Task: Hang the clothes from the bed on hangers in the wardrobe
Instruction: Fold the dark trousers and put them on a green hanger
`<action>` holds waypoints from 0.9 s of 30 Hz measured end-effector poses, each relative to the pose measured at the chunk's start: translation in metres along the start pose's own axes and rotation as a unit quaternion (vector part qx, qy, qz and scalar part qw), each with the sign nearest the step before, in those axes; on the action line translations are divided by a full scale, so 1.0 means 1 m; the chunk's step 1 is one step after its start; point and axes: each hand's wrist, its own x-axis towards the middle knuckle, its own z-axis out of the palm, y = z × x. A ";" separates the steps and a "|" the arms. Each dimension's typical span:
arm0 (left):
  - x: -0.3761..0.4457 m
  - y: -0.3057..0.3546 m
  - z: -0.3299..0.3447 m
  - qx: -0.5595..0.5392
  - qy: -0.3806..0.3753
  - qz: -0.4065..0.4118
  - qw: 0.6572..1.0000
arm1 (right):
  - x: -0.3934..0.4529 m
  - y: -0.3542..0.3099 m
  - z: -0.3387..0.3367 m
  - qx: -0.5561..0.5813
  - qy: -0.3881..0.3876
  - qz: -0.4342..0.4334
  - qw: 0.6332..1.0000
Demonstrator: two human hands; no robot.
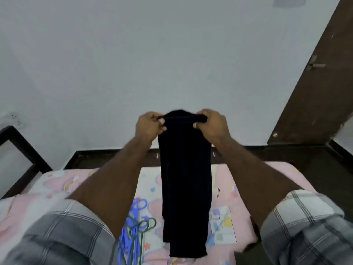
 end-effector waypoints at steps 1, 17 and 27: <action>0.006 0.033 -0.002 -0.017 0.007 0.047 0.999 | 0.014 -0.019 -0.018 0.008 0.034 -0.032 0.999; -0.141 0.159 -0.079 -0.117 -0.024 0.247 0.962 | -0.106 -0.150 -0.129 0.031 0.144 -0.153 0.977; -0.314 -0.113 -0.106 -0.068 -0.078 0.002 0.995 | -0.339 -0.016 0.000 -0.004 -0.090 0.062 0.994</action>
